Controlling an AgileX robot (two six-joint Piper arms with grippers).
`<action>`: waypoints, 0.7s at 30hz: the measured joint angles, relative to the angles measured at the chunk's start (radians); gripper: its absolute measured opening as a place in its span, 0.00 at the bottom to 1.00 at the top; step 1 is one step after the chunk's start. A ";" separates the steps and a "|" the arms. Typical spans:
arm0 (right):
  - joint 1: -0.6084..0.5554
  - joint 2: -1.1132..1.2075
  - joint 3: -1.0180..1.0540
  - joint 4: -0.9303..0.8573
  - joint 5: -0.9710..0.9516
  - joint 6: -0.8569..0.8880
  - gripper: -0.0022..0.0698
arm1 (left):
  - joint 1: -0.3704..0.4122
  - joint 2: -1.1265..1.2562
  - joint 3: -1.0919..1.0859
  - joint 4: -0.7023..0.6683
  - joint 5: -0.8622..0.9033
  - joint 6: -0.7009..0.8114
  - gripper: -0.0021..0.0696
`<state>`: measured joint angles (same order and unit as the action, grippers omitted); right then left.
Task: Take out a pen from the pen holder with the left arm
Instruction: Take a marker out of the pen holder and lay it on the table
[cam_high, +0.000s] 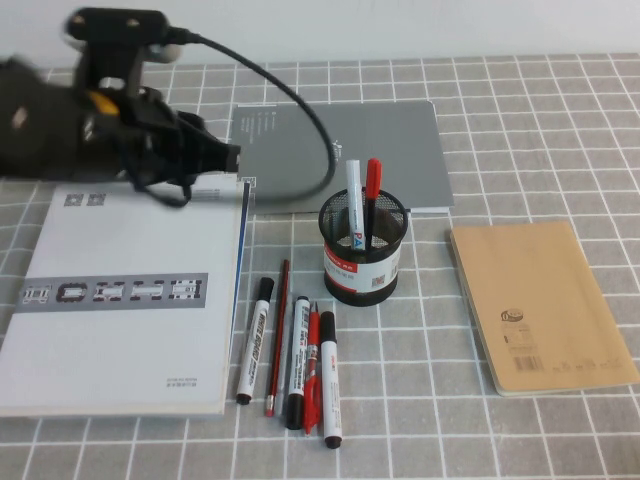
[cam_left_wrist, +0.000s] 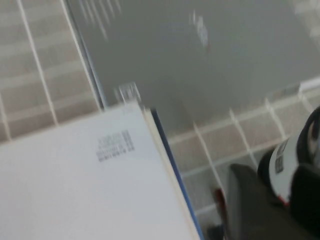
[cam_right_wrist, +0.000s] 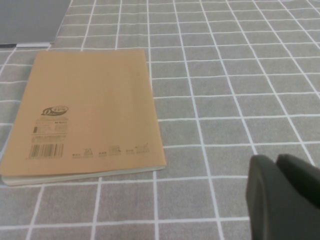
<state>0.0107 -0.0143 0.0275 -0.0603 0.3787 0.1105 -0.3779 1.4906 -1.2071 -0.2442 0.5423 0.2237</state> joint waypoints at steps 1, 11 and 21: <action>0.000 0.000 0.000 0.000 0.000 0.000 0.01 | -0.015 -0.058 0.062 0.019 -0.070 -0.018 0.18; 0.000 0.000 0.000 0.000 0.000 0.000 0.01 | -0.083 -0.542 0.613 0.045 -0.475 -0.051 0.03; 0.000 0.000 0.000 0.000 0.000 0.000 0.01 | -0.088 -0.805 0.681 0.038 -0.324 -0.053 0.03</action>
<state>0.0107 -0.0143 0.0275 -0.0603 0.3787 0.1105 -0.4655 0.6861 -0.5258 -0.2057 0.2183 0.1709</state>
